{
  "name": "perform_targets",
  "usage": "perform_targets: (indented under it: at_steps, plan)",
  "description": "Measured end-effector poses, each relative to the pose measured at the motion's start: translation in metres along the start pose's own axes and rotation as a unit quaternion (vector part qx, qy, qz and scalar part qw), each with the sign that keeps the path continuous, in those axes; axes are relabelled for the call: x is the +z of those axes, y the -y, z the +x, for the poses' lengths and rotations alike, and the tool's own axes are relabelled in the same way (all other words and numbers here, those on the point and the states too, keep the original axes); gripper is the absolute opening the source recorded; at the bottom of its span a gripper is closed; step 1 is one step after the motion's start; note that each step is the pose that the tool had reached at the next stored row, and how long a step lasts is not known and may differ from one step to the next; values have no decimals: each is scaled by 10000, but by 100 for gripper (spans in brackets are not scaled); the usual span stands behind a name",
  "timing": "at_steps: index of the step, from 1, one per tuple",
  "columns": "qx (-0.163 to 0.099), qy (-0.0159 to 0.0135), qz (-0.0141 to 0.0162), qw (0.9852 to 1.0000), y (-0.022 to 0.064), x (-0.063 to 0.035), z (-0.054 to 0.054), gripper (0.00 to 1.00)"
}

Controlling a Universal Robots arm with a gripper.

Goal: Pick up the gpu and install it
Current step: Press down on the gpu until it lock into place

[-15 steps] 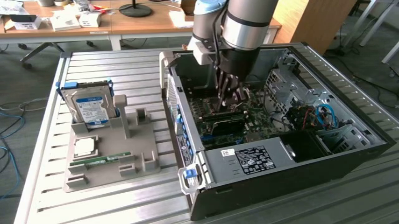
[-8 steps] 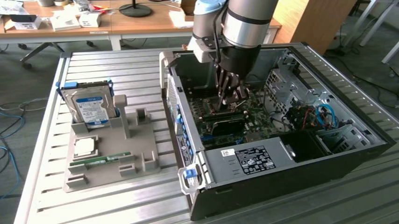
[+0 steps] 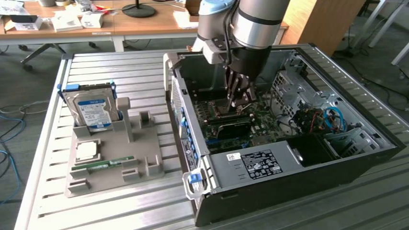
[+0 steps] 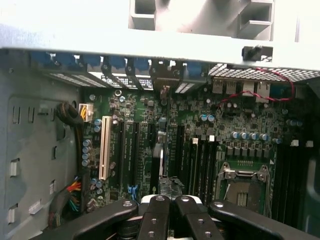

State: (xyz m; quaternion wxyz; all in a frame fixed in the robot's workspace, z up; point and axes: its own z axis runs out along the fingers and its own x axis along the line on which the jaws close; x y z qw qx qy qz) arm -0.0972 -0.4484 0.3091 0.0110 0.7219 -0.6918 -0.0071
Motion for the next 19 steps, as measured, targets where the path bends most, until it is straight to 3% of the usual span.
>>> perform_targets:
  at_steps: [19]
  plan:
    - [68, 2, 0, 10000, 26, -1, 1, 11]
